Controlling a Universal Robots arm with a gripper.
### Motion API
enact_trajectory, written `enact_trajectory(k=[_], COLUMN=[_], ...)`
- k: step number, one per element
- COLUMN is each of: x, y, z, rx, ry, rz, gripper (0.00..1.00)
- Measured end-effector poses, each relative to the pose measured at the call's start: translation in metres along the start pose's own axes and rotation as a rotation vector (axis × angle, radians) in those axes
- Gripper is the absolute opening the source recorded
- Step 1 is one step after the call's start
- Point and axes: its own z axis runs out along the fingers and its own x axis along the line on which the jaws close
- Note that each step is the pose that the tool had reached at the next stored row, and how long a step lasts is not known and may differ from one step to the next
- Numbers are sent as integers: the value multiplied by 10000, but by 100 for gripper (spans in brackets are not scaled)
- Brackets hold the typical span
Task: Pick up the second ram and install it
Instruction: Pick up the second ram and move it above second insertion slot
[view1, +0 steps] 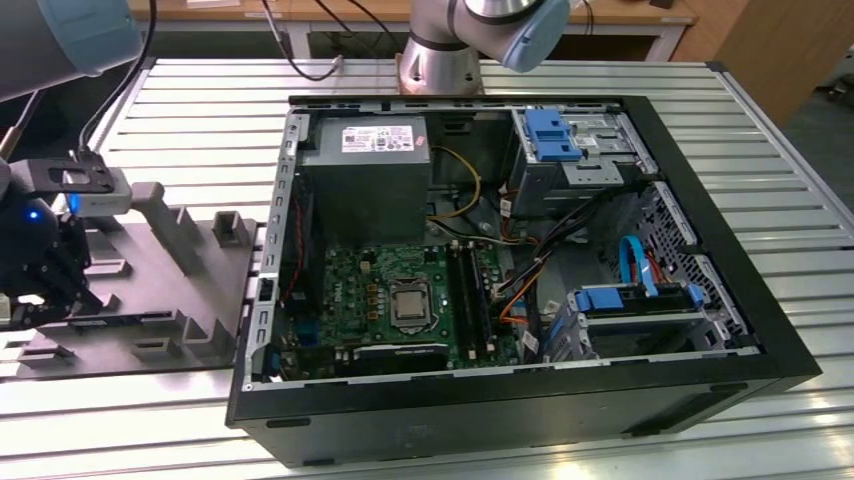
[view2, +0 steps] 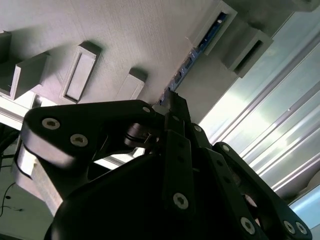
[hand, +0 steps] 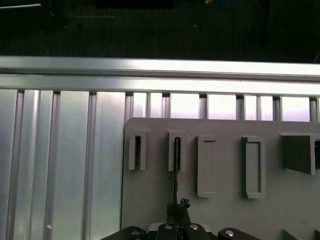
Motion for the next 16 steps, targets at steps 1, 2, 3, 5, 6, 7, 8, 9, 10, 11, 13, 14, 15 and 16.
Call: enact_trajectory(k=[1, 2, 3, 5, 6, 7, 8, 9, 10, 11, 13, 14, 15, 16], x=[0, 0, 0, 0, 0, 0, 0, 0, 0, 0, 0, 0, 0, 0], y=[6, 13, 22, 38, 43, 44, 45, 45, 45, 46, 45, 46, 45, 46], z=[5, 9, 15, 27, 34, 41, 43, 42, 42, 42, 43, 43, 43, 43], rx=[2, 3, 5, 6, 7, 9, 8, 7, 6, 6, 7, 7, 7, 7], ry=[0, 0, 0, 0, 1, 0, 0, 1, 2, 2, 1, 1, 0, 1], rz=[-3, -6, -8, -11, -12, -13, -13, -13, -12, -12, -12, -12, -12, -12], gripper=[10, 10, 10, 10, 10, 10, 10, 10, 10, 10, 10, 10, 11, 11])
